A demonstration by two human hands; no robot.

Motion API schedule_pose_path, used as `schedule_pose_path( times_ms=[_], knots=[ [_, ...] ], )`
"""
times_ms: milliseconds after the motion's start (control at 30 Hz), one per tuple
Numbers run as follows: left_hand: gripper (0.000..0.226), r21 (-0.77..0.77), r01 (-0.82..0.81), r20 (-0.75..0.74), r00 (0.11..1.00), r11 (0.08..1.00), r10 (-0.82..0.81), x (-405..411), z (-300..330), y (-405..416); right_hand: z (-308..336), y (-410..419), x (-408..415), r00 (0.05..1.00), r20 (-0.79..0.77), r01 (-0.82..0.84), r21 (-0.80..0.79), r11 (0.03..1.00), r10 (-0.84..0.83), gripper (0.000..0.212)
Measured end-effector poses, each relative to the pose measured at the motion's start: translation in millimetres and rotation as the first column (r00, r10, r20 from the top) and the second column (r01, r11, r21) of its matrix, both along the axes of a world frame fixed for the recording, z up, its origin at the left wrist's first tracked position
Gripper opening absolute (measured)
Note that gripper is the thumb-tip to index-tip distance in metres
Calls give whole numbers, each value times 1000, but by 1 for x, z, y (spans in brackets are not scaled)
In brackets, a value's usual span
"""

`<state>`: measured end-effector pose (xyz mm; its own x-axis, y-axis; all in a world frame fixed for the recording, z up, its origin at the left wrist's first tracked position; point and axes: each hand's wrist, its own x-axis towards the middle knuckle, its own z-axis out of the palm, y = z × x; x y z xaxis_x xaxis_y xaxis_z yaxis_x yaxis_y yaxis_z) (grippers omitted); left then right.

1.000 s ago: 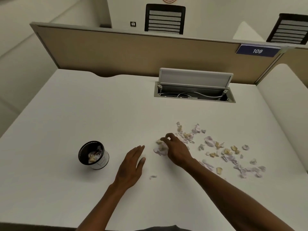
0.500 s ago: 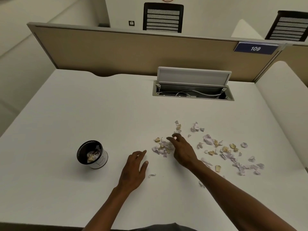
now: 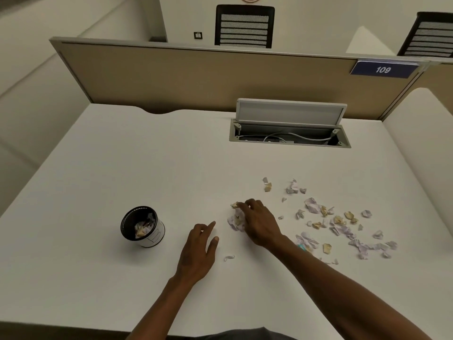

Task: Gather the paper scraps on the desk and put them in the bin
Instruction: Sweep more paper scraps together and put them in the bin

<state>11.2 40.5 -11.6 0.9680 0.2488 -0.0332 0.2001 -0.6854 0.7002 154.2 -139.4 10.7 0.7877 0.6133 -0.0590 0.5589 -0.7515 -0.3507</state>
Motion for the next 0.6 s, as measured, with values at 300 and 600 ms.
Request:
schedule_pose_path(
  times_ms=[300,600],
  knots=[
    [55,47,70,-11,998,996,-70,9,8,-5,-3,17,-6,986,32,-161,-75,984,164,54],
    [87,-61,126,-196,971,990,-136,-5,-3,-5,9,-45,-10,936,46,343,105,934,-349,44]
  ],
)
